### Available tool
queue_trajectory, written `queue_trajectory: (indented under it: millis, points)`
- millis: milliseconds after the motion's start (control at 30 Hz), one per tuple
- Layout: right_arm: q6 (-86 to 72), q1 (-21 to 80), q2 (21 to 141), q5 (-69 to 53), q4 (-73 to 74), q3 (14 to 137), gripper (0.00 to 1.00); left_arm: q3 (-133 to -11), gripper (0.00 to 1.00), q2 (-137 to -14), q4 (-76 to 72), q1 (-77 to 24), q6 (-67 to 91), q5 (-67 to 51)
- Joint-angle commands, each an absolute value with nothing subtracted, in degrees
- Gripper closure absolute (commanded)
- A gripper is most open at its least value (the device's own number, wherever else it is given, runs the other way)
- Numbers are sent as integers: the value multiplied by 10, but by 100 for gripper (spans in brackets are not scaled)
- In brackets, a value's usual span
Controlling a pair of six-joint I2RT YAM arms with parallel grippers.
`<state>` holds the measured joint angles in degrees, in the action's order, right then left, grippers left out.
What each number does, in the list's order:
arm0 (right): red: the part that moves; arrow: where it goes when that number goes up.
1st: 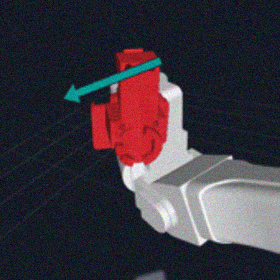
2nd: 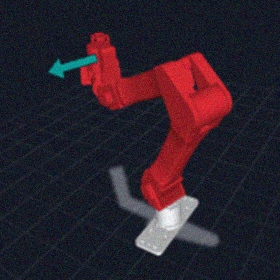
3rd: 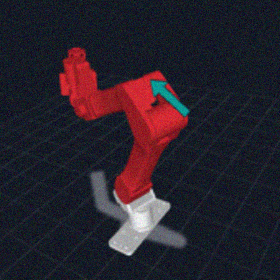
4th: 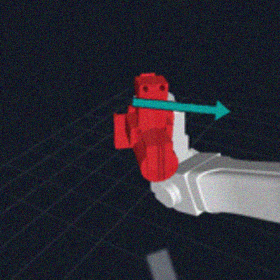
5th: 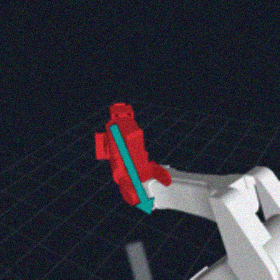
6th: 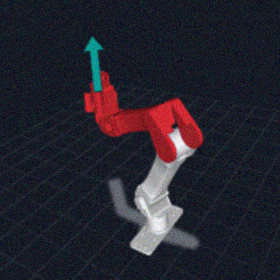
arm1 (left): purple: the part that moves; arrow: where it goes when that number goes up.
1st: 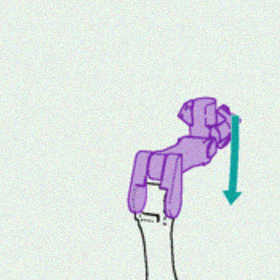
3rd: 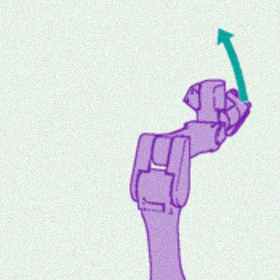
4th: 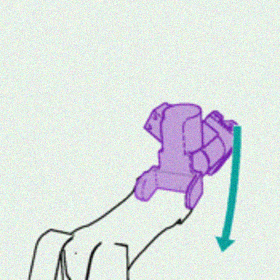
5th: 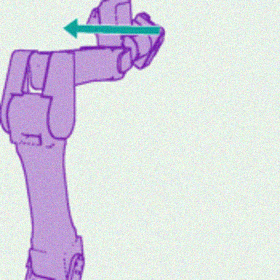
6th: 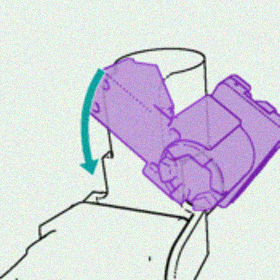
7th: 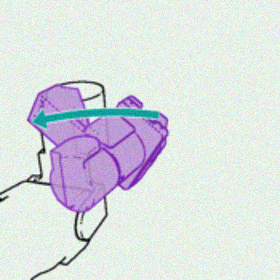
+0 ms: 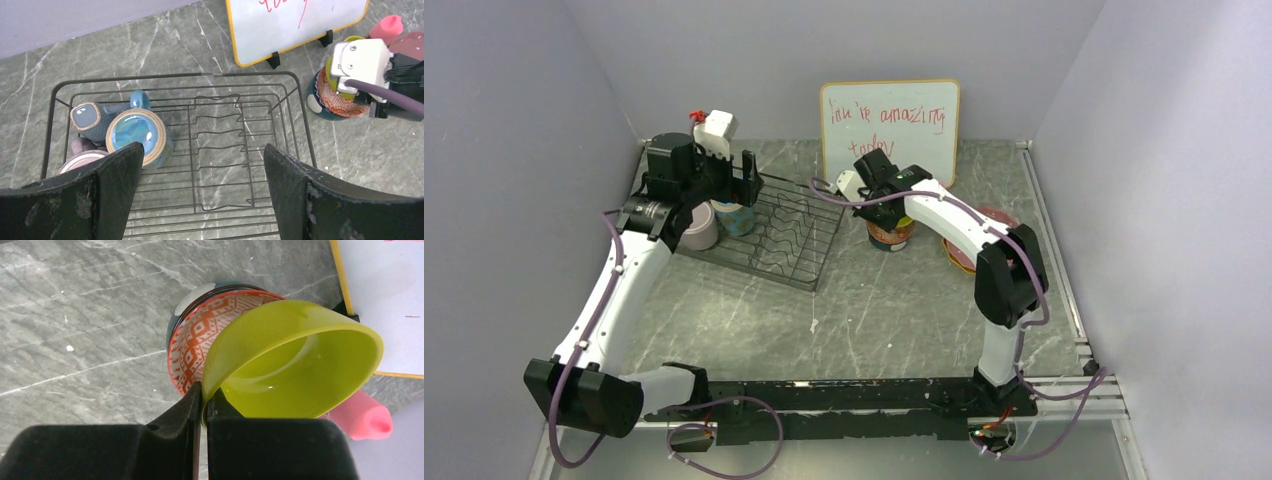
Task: Unload the mixed dishes from the dish rack
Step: Place the bowl at the center of the board.
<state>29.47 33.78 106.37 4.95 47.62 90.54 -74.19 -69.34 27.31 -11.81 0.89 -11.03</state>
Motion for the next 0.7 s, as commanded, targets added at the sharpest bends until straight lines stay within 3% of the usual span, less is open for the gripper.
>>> queue_trajectory:
  millis: [0,667]
  points:
    - [296,342,1084,78,497,945,100,-750,6,-673,264,-115,14,-97]
    - [283,359,1092,57,533,951,100,-745,6,-679,259,-113,9,-96]
